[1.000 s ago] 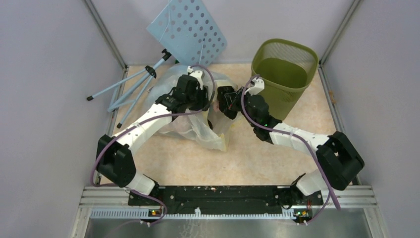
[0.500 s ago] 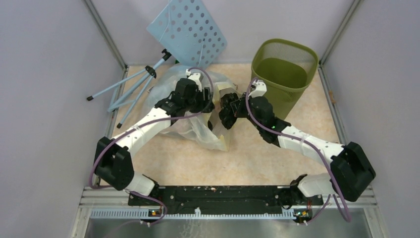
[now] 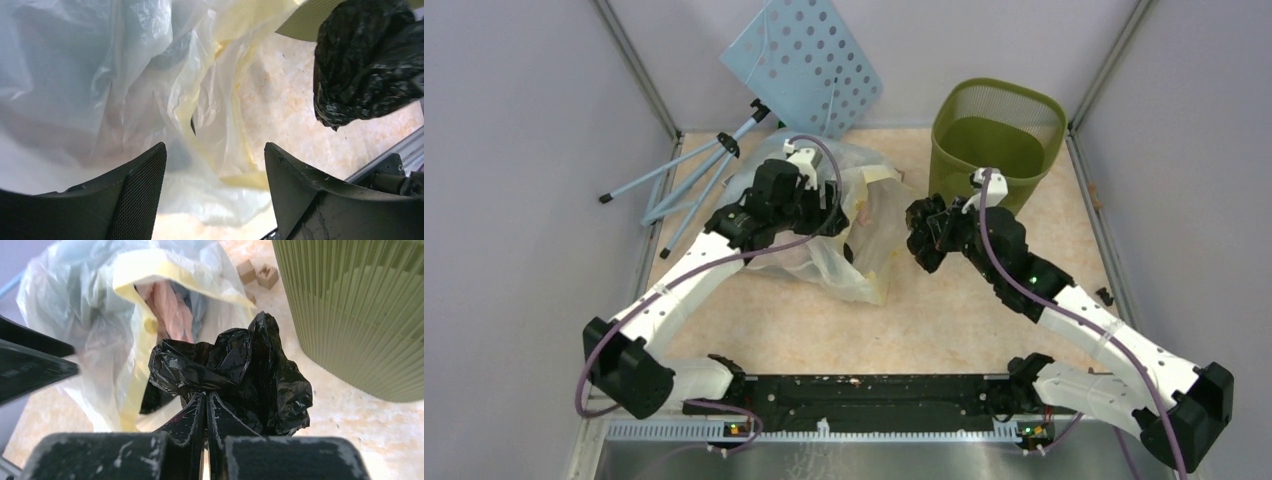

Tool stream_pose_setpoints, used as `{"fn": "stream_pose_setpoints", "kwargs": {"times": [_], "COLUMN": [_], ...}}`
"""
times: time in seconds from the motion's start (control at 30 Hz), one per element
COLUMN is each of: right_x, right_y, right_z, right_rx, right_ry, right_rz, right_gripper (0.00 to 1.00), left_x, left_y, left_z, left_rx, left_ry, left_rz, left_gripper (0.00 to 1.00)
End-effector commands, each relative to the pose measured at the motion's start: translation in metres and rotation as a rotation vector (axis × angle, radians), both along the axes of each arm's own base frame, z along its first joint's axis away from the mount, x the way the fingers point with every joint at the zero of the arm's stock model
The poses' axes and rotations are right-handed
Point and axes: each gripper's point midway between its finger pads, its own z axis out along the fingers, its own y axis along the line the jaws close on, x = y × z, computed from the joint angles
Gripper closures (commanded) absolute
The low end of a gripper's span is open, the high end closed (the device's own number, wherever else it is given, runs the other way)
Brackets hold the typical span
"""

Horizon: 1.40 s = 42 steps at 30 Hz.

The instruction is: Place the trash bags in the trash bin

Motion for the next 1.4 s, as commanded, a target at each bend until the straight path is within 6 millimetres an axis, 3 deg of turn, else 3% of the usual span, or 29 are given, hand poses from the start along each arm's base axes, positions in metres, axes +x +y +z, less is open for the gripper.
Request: {"fn": "stream_pose_setpoints", "kwargs": {"times": [0.0,0.1,0.2,0.3,0.33,0.47,0.57,0.83,0.97,1.0,1.07,1.2,1.27,1.37], "right_x": [-0.019,-0.027,-0.036,-0.043,-0.044,-0.051,-0.056,-0.069,-0.077,-0.078,-0.080,-0.084,-0.088,-0.093], "right_y": [-0.009,-0.012,-0.014,-0.017,-0.019,-0.029,-0.031,-0.028,-0.022,-0.020,-0.014,0.000,0.010,0.026], "right_z": [-0.015,-0.021,-0.028,-0.033,-0.033,-0.041,-0.046,-0.066,-0.076,-0.079,-0.084,-0.089,-0.088,-0.080], "right_rx": [-0.091,-0.102,-0.096,-0.085,-0.078,-0.068,-0.055,-0.045,-0.032,-0.027,-0.010,0.020,0.040,0.091], "right_ry": [0.066,0.098,0.121,0.138,0.142,0.170,0.183,0.240,0.260,0.266,0.276,0.283,0.275,0.241], "right_rz": [0.060,0.078,0.090,0.092,0.081,0.044,0.045,0.087,0.134,0.142,0.173,0.239,0.301,0.396], "right_gripper": [1.00,1.00,1.00,1.00,1.00,1.00,1.00,1.00,1.00,1.00,1.00,1.00,1.00,1.00], "left_x": [-0.033,-0.055,-0.078,-0.096,-0.100,-0.103,-0.096,-0.043,0.003,0.016,0.041,0.088,0.105,0.112], "left_y": [0.019,0.041,0.061,0.069,0.072,0.070,0.062,0.032,0.021,0.015,0.005,-0.020,-0.026,-0.032], "left_z": [0.043,0.046,0.035,0.008,-0.003,-0.030,-0.050,-0.095,-0.097,-0.088,-0.092,-0.081,-0.074,-0.064], "left_rx": [0.015,0.030,0.019,0.002,-0.005,-0.101,-0.158,-0.267,-0.257,-0.269,-0.256,-0.320,-0.319,-0.304], "left_ry": [-0.031,-0.016,0.035,0.115,0.139,0.137,0.139,0.053,-0.012,-0.044,-0.058,-0.068,-0.068,-0.080], "left_rz": [-0.033,0.027,0.109,0.162,0.186,0.237,0.255,0.279,0.317,0.300,0.285,0.198,0.155,0.114], "left_gripper": [0.22,0.21,0.21,0.27,0.34,0.53,0.58,0.60,0.59,0.59,0.60,0.61,0.61,0.56]}}
